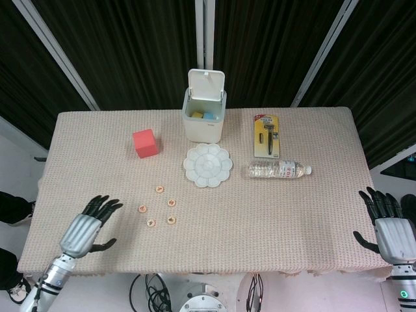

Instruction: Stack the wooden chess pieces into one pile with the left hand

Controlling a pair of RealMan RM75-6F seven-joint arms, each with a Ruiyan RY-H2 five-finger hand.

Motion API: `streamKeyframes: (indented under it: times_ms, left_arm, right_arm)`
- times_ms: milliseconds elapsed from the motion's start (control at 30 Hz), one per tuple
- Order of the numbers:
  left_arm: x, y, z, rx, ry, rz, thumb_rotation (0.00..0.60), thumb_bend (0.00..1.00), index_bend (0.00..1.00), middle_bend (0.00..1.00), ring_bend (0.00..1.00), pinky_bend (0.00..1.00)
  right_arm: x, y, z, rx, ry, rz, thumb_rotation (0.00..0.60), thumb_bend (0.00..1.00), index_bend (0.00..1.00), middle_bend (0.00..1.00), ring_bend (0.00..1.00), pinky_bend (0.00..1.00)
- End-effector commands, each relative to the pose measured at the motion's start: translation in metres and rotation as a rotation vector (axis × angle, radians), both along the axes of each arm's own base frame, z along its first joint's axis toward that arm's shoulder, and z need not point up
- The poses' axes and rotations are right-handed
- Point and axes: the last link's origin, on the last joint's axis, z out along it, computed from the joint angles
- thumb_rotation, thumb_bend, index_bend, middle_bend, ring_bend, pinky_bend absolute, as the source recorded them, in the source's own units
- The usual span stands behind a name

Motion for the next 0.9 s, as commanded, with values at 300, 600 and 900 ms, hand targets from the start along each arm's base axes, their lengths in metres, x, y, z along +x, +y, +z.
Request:
streamKeyframes:
  times_ms: [300,600,900]
  left_arm:
    - [0.036,0.033,-0.055,-0.152,-0.004,-0.04,0.6,0.21,0.22,0.11,0.0,0.0]
    - [0.039,0.041,-0.083,-0.155,0.046,-0.074,0.6,0.24,0.32,0.11,0.0,0.0]
    - [0.027,0.046,-0.095,-0.166,0.072,-0.031,0.6,0.31,0.35,0.11,0.0,0.0]
  right_arm:
    - [-0.004,0.004,-0.001,-0.006,-0.007,-0.004,0.6,0.14,0.0,0.0,0.0,0.0]
    - [-0.007,0.008,0.004,-0.018,-0.012,-0.011,0.6,0.14,0.0,0.0,0.0,0.0]
    - [-0.008,0.009,0.004,-0.023,-0.013,-0.012,0.6,0.14,0.0,0.0,0.0,0.0]
